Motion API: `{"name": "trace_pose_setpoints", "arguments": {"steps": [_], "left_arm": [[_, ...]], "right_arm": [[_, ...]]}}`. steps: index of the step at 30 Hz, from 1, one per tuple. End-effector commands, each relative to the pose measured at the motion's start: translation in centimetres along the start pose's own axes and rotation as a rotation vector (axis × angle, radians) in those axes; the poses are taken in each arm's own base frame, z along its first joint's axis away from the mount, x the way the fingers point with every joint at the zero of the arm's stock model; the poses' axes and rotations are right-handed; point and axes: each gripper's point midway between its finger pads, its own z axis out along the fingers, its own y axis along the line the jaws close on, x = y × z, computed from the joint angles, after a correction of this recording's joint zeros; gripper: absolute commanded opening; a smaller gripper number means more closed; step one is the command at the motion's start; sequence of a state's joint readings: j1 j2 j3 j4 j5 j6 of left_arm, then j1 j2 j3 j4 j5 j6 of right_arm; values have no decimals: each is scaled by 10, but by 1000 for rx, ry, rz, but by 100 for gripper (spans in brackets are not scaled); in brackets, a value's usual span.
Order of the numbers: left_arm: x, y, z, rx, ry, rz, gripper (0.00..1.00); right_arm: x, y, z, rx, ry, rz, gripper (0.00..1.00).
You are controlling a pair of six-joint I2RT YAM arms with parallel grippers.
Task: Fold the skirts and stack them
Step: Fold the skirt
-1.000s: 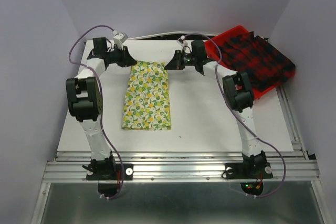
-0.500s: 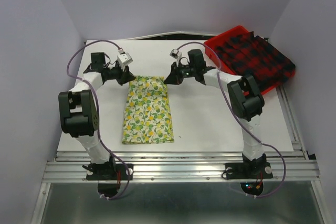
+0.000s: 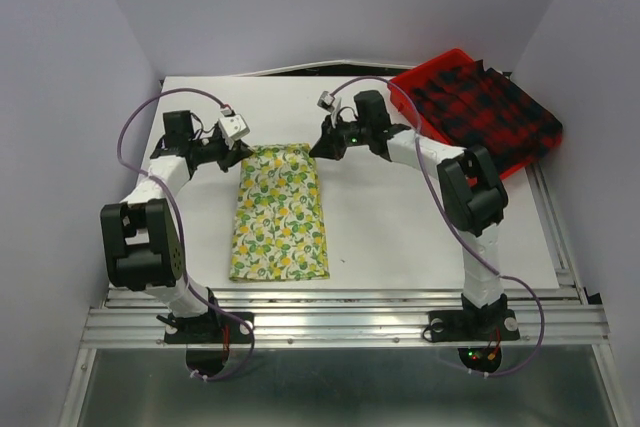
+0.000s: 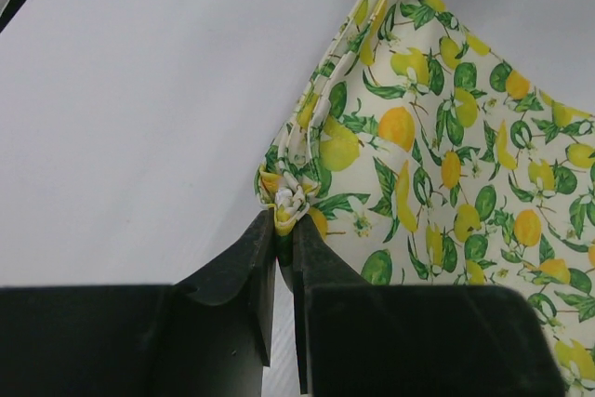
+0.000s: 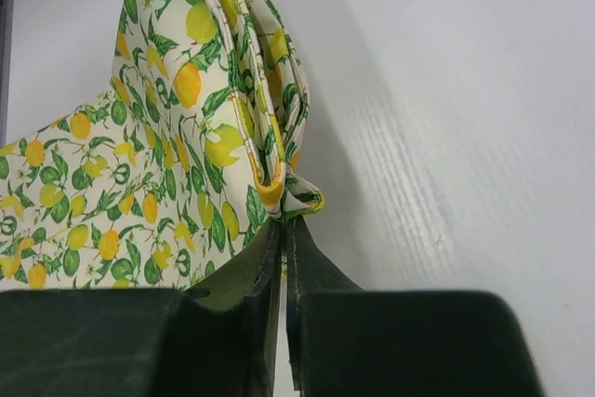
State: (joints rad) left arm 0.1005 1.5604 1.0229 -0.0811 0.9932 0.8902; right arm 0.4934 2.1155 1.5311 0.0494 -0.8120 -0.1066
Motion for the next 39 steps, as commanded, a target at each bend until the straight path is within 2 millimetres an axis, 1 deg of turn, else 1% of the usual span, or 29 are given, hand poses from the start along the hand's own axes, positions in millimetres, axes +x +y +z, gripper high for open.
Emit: {"name": "trace_pose_setpoints", "arguments": {"steps": [1, 2, 3, 5, 6, 8, 10, 12, 14, 16, 19, 20, 21, 22, 23, 24, 25, 26, 27, 28, 29, 30, 32, 33, 34, 35, 37, 38, 39], "left_arm": [[-14, 46, -9, -126, -9, 91, 6], [-13, 46, -8, -125, -9, 76, 6], [-18, 54, -8, -148, -25, 100, 8], [-21, 63, -7, -172, -40, 128, 12], [-24, 68, -5, -170, -47, 189, 14], [-25, 70, -4, -155, -52, 233, 14], [-32, 71, -4, -127, -72, 320, 14], [-35, 67, -5, -102, -82, 360, 16], [-43, 65, -9, -108, -89, 405, 16], [-47, 57, -15, -105, -87, 440, 16], [-43, 33, -24, -91, -70, 549, 16], [-34, 17, -28, -79, -53, 587, 18], [-22, 10, -26, -63, -40, 598, 19], [-26, 2, -32, -70, -39, 651, 19], [-20, -6, -33, -61, -28, 675, 19], [-6, -19, -33, -41, -13, 716, 20], [-8, -26, -37, -48, -13, 746, 20], [-2, -32, -38, -40, -4, 750, 20], [9, -43, -37, -23, 5, 750, 20], [7, -48, -40, -27, 8, 794, 20], [10, -52, -41, -26, 11, 800, 20], [14, -59, -43, -26, 13, 799, 20], [18, -67, -45, -14, 21, 840, 20], [27, -79, -45, 13, 28, 834, 19], [26, -85, -47, 16, 29, 863, 19], [30, -95, -49, 47, 31, 897, 19], [40, -113, -52, 83, 40, 929, 20], [51, -130, -54, 148, 55, 982, 23], [58, -139, -55, 181, 66, 1016, 25]], "right_arm": [[-36, -30, -18, 145, -36, -118, 1], [-36, -33, -17, 156, -34, -129, 1], [-35, -39, -14, 166, -33, -143, 1], [-40, -47, -13, 192, -47, -186, 1], [-41, -51, -11, 202, -48, -207, 1], [-48, -55, -11, 211, -66, -248, 1], [-56, -55, -12, 218, -89, -285, 1], [-62, -53, -15, 223, -117, -336, 1], [-66, -47, -21, 220, -136, -391, 1], [-67, -41, -26, 222, -149, -426, 1], [-62, -29, -35, 211, -157, -489, 1], [-56, -21, -39, 194, -157, -513, 2], [-53, -17, -42, 187, -157, -530, 2], [-48, -14, -43, 179, -153, -553, 3], [-45, -5, -41, 159, -154, -583, 4], [-45, 6, -42, 149, -158, -636, 4], [-26, 9, -44, 143, -133, -629, 4], [-24, 22, -39, 117, -137, -679, 4], [-20, 28, -39, 107, -131, -691, 4], [-15, 33, -43, 105, -126, -699, 4], [-12, 45, -38, 76, -123, -738, 4], [-13, 52, -39, 70, -125, -757, 4], [-8, 60, -41, 57, -115, -777, 3], [4, 72, -35, 15, -88, -794, 5], [8, 79, -35, 1, -79, -796, 6], [8, 82, -39, 0, -76, -799, 8], [18, 98, -37, -41, -59, -830, 14], [23, 106, -39, -65, -43, -841, 24], [26, 112, -41, -86, -33, -874, 24]]}}
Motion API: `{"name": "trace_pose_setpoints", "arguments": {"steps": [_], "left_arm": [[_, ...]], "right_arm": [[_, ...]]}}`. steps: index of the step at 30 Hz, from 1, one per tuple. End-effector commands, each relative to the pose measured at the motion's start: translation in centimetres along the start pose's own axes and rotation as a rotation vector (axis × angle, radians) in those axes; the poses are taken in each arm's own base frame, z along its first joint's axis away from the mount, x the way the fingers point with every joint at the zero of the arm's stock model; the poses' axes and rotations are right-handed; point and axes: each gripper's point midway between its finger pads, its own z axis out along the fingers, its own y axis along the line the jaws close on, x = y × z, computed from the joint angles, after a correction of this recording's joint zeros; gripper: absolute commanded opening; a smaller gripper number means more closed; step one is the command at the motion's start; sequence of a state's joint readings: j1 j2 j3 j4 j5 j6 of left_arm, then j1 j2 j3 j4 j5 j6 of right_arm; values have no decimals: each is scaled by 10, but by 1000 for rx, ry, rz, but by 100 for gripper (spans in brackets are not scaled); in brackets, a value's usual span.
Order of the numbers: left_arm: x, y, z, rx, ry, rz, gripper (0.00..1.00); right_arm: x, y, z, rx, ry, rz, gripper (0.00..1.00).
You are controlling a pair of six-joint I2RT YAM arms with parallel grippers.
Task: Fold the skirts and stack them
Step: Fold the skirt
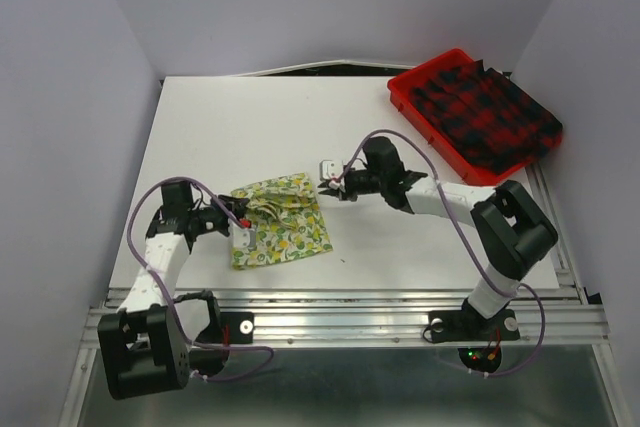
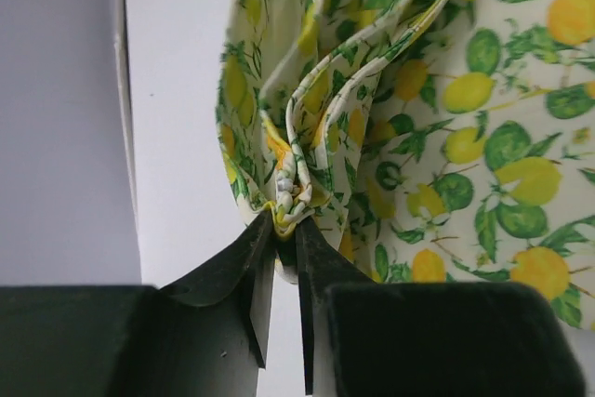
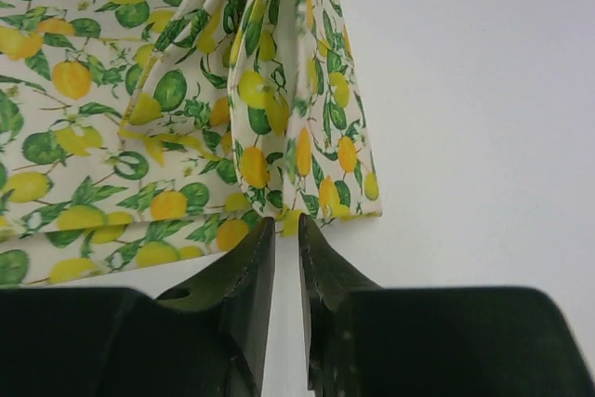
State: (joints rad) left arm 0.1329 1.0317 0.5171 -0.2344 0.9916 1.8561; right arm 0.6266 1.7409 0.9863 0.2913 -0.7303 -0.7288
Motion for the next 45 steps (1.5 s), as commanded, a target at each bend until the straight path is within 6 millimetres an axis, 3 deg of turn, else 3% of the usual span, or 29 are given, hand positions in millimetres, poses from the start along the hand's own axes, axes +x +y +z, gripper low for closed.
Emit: {"name": "trace_pose_setpoints", "arguments": {"steps": [1, 3, 4, 6, 8, 10, 12, 13, 14, 16, 17, 18, 20, 22, 23, 25, 28, 31, 33, 35, 41, 45], "left_arm": [[-17, -56, -5, 152, -25, 199, 27], [-21, -75, -9, 199, -22, 231, 33], [-24, -83, -10, 201, -16, 244, 39], [-25, -94, -16, 219, 18, 249, 52], [-26, -95, -21, 214, 43, 210, 60], [-31, -70, -28, 135, 68, 138, 66], [-36, -41, -37, 30, 92, -154, 76], [-36, -23, -40, -4, 101, -112, 78], [-36, -17, -43, -28, 114, -218, 80], [-39, 1, -50, -10, 126, -223, 81], [-42, -5, -52, 34, 124, -228, 82], [-46, 11, -57, 18, 124, -236, 82], [-49, 22, -52, 20, 125, -388, 77], [-41, 18, -37, 57, 185, -523, 73], [-59, 16, -13, 107, 178, -502, 73], [-45, -6, 0, 182, 318, -569, 75], [-46, -8, 21, 170, 354, -674, 78], [-46, -9, 40, 148, 399, -687, 73], [-44, -14, 52, 158, 437, -672, 60], [-41, -16, 60, 152, 467, -700, 55], [-39, -31, 78, 181, 489, -661, 60], [-31, -36, 88, 171, 515, -656, 63]], "right_arm": [[-27, 30, -8, -81, -26, -165, 24], [-34, 47, -14, -119, -33, -229, 27], [-28, 61, -16, -143, -23, -231, 34], [-30, 69, -22, -139, -12, -210, 55], [-32, 61, -23, -93, 13, -131, 57], [-29, 44, -23, -12, 82, 9, 57], [-30, 35, -23, 14, 124, 161, 54], [-36, 33, -24, 18, 124, 214, 54], [-39, 39, -23, -2, 155, 373, 53], [-42, 40, -20, 6, 174, 526, 49], [-40, 40, -18, 24, 195, 678, 46], [-39, 43, -16, 21, 202, 750, 46], [-27, 42, -17, 49, 224, 976, 47], [-17, 44, -16, 66, 244, 1079, 46], [-10, 44, -16, 76, 253, 1115, 45], [1, 52, -10, 67, 279, 1195, 43], [2, 60, -5, 45, 273, 1303, 38], [-5, 67, -1, 23, 231, 1427, 34], [-6, 70, 3, 11, 200, 1498, 34], [-2, 74, 7, 0, 190, 1553, 34], [1, 76, 14, -18, 163, 1618, 34], [19, 85, 21, -16, 210, 1688, 35]]}}
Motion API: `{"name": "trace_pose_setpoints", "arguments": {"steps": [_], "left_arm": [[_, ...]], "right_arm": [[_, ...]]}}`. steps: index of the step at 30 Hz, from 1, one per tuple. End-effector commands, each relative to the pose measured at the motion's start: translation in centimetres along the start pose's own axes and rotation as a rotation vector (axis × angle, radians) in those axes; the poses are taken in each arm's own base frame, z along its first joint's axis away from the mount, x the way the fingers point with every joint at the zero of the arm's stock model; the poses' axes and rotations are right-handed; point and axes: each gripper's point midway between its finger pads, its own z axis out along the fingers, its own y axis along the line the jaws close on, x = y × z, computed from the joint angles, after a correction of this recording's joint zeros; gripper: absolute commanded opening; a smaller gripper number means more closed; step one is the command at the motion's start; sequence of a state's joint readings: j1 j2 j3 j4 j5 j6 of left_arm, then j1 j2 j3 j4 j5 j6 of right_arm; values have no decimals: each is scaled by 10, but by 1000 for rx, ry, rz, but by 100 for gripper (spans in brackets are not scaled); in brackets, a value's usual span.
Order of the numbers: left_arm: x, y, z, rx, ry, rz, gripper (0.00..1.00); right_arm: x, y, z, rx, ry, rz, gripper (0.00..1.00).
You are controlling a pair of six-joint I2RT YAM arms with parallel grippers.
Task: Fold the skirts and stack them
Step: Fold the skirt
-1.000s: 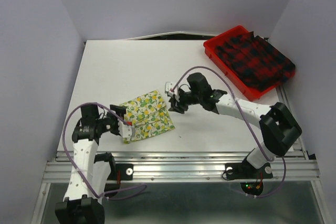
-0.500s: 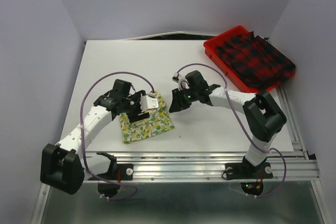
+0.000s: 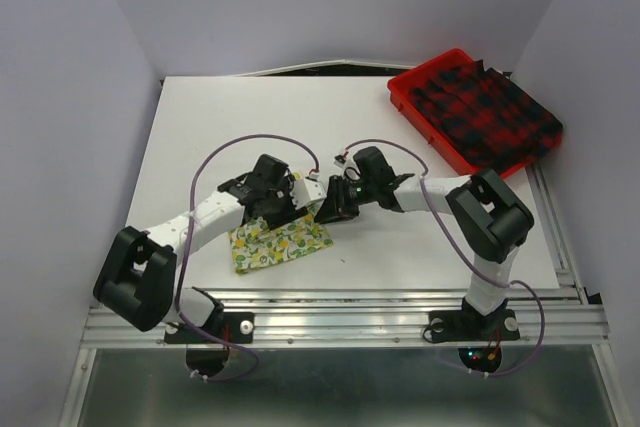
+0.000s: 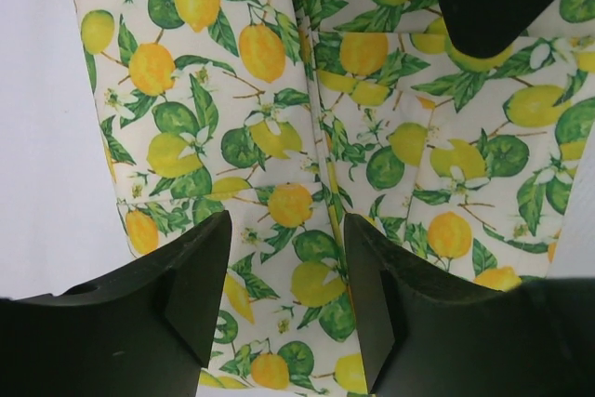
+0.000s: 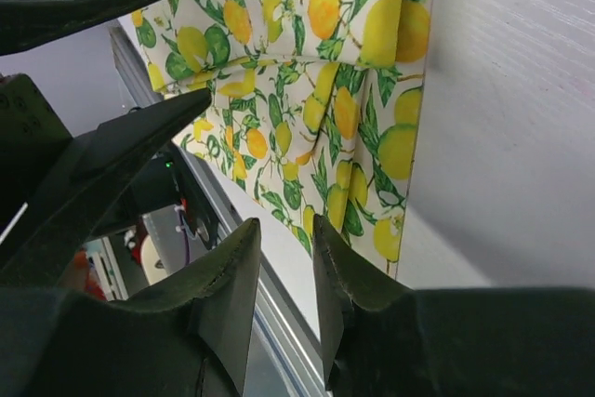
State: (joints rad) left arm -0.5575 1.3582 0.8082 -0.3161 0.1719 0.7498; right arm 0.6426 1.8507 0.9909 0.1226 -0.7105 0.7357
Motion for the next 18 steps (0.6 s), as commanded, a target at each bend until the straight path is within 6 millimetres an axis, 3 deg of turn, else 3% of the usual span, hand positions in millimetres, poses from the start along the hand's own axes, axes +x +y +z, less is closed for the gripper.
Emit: {"name": "trace_pose_setpoints", "arguments": {"steps": [1, 11, 14, 18], "left_arm": [[-5, 11, 11, -71, -2, -13, 63], [11, -1, 37, -28, 60, 11, 61], [12, -1, 38, -31, 59, 12, 48], [10, -3, 34, -23, 47, 19, 23]], "right_arm": [[2, -2, 12, -33, 14, 67, 35], [15, -41, 26, 67, 26, 184, 32], [14, -44, 27, 81, 23, 197, 31], [13, -53, 28, 105, 19, 230, 30]]}}
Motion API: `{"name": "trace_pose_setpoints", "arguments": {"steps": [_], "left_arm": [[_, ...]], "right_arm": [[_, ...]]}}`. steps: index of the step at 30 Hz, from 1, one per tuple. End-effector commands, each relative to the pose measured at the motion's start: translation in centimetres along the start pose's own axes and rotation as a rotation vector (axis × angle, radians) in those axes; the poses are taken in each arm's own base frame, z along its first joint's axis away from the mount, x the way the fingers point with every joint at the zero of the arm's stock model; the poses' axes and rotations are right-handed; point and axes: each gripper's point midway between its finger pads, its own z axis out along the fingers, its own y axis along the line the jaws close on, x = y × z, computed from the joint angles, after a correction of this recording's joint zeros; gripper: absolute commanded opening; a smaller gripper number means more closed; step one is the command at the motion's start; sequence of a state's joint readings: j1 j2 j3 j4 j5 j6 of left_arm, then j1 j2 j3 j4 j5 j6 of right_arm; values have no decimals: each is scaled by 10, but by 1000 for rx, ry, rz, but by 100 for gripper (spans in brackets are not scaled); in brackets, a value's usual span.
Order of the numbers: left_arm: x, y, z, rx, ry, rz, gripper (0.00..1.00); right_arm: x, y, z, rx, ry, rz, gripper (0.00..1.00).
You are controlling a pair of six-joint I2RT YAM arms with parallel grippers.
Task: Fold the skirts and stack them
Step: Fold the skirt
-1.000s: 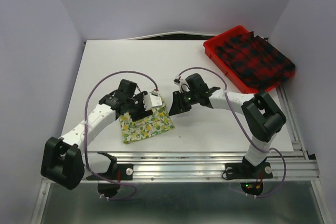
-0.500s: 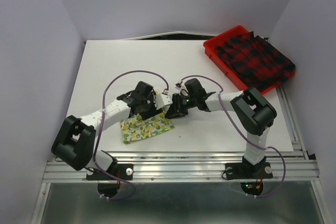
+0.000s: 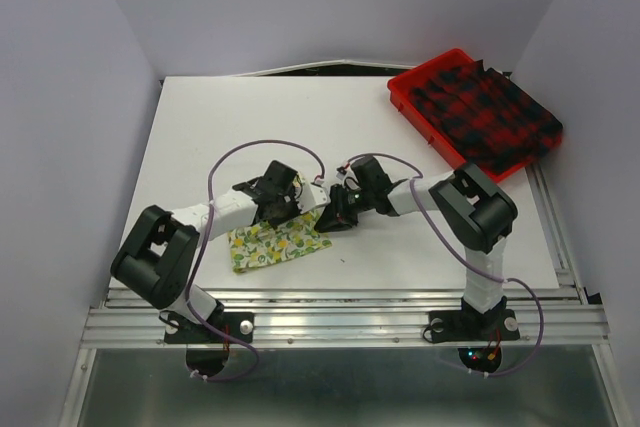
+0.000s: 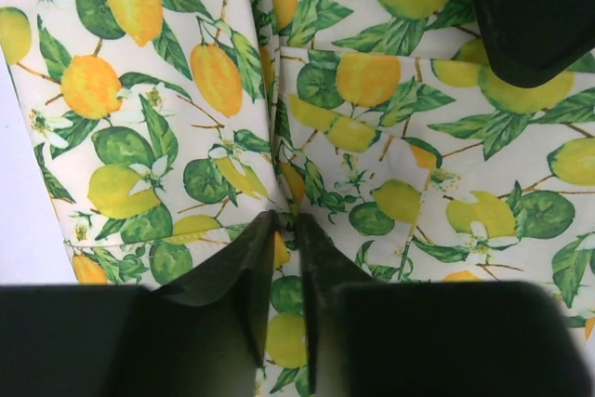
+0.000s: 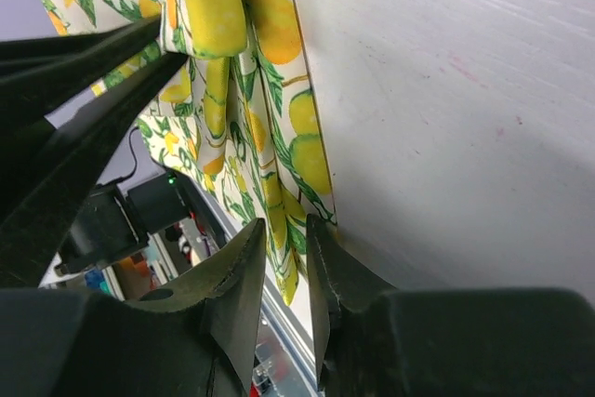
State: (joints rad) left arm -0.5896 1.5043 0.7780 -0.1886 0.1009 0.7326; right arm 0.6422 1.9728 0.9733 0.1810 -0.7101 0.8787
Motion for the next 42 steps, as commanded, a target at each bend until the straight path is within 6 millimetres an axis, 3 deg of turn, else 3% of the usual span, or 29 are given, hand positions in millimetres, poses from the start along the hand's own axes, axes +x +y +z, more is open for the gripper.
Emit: {"name": "trace_pose_setpoints", "arguments": {"steps": [1, 3, 8, 10, 14, 19, 23, 27, 30, 33, 36, 38, 41, 42], "left_arm": [[-7, 2, -9, -21, -39, 14, 20], [-9, 0, -14, -12, -50, 16, 13], [-14, -4, -32, 5, -75, 24, 9], [-10, -11, -37, 34, -67, 25, 1], [-8, -22, -49, 78, -76, 46, 0], [16, -47, -43, 193, 2, 56, 0], [23, -57, -33, 236, 31, 40, 0], [28, -59, -20, 250, 52, 36, 15], [31, -63, -14, 272, 66, 44, 38], [34, -67, -10, 298, 77, 48, 52], [36, -72, -9, 321, 73, 56, 55], [37, -72, -7, 320, 74, 57, 54], [38, -73, -6, 321, 78, 58, 36], [38, -72, -5, 317, 76, 59, 25]], "right_arm": [[-4, -21, 7, 63, -29, 40, 30], [-4, -23, 7, 69, -30, 46, 30], [-4, -25, 8, 79, -33, 58, 29], [-4, -27, 8, 84, -36, 64, 29], [-4, -29, 9, 89, -35, 76, 28], [-3, -31, 10, 95, -36, 86, 28], [-4, -32, 11, 98, -36, 91, 28], [-4, -33, 12, 101, -32, 93, 28], [-8, -34, 10, 101, -41, 97, 28], [-8, -35, 10, 103, -41, 94, 28], [-7, -36, 9, 107, -40, 95, 28], [-10, -38, 7, 108, -49, 100, 28], [-10, -38, 7, 110, -49, 101, 28], [-9, -38, 8, 110, -47, 102, 28]]}}
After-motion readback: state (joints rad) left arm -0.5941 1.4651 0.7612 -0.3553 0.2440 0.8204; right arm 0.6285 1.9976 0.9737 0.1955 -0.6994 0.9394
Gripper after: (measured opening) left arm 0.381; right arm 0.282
